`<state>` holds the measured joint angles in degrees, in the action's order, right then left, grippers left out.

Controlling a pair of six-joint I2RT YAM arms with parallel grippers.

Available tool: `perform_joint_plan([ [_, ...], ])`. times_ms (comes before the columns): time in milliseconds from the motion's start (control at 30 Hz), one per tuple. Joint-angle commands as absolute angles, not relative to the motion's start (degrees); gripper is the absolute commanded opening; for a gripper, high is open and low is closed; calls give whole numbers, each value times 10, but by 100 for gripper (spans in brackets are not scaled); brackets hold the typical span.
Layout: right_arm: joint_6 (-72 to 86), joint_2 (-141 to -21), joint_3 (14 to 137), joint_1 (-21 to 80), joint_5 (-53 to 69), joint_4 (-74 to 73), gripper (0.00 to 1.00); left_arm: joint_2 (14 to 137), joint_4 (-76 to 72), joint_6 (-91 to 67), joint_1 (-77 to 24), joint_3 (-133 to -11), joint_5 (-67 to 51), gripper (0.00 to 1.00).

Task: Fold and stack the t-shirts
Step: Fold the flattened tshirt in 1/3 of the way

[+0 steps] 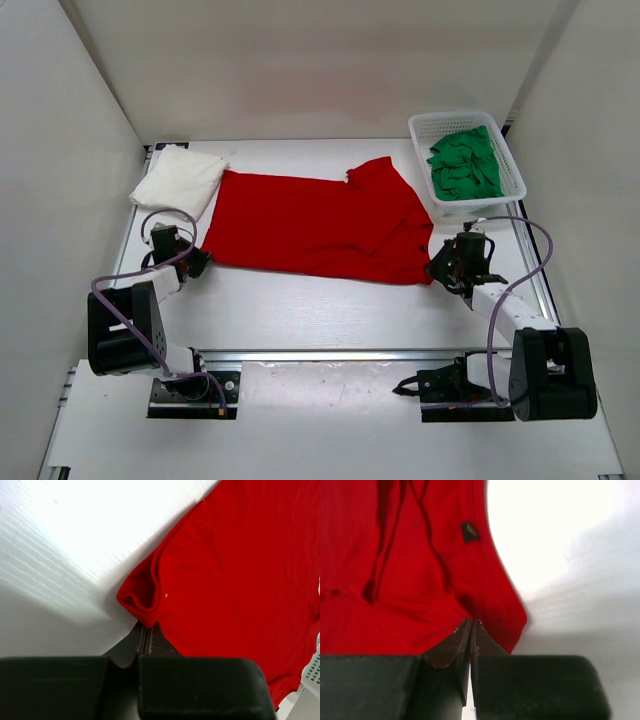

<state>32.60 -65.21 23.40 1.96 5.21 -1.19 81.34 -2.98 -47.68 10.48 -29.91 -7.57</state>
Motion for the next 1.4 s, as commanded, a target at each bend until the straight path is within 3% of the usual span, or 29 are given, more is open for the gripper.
perform_joint_plan([
  [0,324,-683,272,14,38,29,1,812,-27,-470,109,-317,-57,0],
  [133,332,-719,282,4,32,47,0,811,-21,-468,112,-313,-59,0],
  [267,330,-729,278,22,14,34,7,799,-19,-466,101,-295,-53,3],
  [400,330,-684,265,34,0,7,22,777,-34,-489,120,-265,-74,33],
  [500,326,-634,272,45,-26,-13,32,739,-29,-488,134,-258,-98,47],
  [567,318,-605,286,58,-38,-26,32,697,-20,-483,129,-265,-91,49],
  [667,308,-599,306,88,-42,-43,31,651,-4,-463,92,-279,-63,41],
  [767,301,-633,315,126,-11,-33,18,658,-4,-451,-13,-307,-26,37],
  [867,286,-726,349,153,53,-26,0,736,-28,-447,-104,-350,-6,35],
  [1067,279,-830,388,186,58,-26,0,911,-58,-480,-113,-400,-105,29],
  [1367,312,-752,243,173,49,-32,0,843,-106,-515,-36,-248,-165,33],
])
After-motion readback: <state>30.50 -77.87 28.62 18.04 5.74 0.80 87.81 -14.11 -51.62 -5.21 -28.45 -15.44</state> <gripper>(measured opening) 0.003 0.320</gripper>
